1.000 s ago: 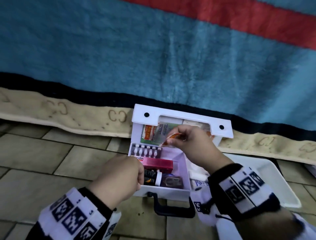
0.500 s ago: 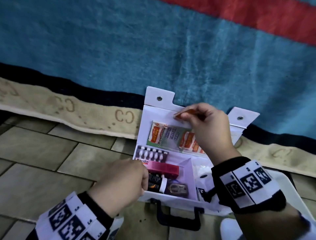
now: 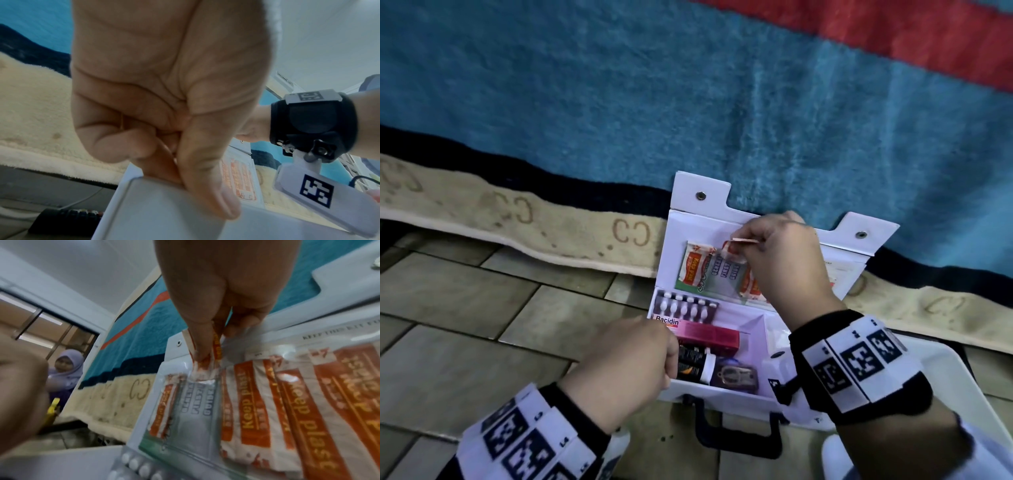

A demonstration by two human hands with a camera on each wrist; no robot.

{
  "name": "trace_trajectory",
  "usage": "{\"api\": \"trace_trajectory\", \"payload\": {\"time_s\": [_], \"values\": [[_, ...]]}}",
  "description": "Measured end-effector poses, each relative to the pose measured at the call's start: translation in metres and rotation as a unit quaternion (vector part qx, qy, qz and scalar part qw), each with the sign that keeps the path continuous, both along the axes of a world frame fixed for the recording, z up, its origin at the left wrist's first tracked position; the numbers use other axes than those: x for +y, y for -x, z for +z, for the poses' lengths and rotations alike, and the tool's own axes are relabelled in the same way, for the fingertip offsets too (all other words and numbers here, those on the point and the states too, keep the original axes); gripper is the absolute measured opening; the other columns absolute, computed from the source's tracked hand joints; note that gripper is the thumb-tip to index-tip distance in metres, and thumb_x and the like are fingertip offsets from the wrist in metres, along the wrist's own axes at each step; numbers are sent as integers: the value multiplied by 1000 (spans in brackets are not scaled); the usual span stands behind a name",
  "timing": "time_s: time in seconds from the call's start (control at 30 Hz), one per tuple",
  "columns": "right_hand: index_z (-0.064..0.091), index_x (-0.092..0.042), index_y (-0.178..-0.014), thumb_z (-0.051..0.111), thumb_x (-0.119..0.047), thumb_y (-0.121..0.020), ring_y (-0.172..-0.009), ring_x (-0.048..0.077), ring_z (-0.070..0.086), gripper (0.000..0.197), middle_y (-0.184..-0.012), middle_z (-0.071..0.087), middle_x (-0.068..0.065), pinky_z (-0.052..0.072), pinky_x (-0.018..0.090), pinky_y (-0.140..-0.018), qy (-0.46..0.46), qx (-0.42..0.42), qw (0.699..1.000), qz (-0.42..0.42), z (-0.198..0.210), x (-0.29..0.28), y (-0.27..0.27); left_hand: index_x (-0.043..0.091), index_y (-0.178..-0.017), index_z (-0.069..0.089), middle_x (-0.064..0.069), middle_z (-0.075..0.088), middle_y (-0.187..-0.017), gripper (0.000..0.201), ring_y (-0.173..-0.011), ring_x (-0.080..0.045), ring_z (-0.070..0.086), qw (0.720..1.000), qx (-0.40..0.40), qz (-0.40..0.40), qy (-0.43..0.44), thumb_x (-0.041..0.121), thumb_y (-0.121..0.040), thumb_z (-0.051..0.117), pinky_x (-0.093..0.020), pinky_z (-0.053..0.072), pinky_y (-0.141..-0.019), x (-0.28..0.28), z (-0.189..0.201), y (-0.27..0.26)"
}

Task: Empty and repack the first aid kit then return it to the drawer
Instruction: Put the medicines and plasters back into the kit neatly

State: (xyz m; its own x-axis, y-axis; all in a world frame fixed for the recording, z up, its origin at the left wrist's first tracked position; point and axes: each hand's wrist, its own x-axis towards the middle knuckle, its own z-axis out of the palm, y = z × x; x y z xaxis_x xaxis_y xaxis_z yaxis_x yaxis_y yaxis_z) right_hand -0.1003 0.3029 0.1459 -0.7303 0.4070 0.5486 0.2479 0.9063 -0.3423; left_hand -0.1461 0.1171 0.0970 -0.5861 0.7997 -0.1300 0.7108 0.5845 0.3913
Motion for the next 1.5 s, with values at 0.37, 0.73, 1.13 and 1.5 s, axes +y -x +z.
{"api": "trace_trajectory", "payload": {"time_s": [0.37,0.73,1.13,1.5], "values": [[76,-28,-82,68,-13,-72,-81,25,61,20,-83,73,-7,34,34,-78,-100,-38,994,5,1,3,-3,29,-80,72,9,70,-84,19,-87,-4,63,1000,-9,2,-6,14,-71,63,-18,49,-74,1,-5,3],[73,-32,-78,66,-20,-81,-91,17,52,14,-80,72,-11,17,35,-80,-117,-97,987,-57,5,-3,0,28,-77,72,10,70,-79,17,-82,-3,64,1000,-20,1,4,14,-70,65,-20,51,-76,2,-4,4],[72,-34,-91,60,-29,-86,-102,13,46,14,-83,69,-8,15,35,-83,-132,-158,975,-81,7,-4,-2,28,-76,71,10,69,-79,18,-82,-1,63,1000,-11,4,0,12,-73,63,-15,43,-65,2,-5,2],[68,-23,-85,57,-17,-81,-111,17,40,13,-81,61,-6,14,36,-75,-157,-223,959,-73,0,-12,-1,30,-74,70,9,71,-83,18,-84,-5,64,1000,-6,9,5,13,-72,63,-18,50,-72,2,-2,1]]}}
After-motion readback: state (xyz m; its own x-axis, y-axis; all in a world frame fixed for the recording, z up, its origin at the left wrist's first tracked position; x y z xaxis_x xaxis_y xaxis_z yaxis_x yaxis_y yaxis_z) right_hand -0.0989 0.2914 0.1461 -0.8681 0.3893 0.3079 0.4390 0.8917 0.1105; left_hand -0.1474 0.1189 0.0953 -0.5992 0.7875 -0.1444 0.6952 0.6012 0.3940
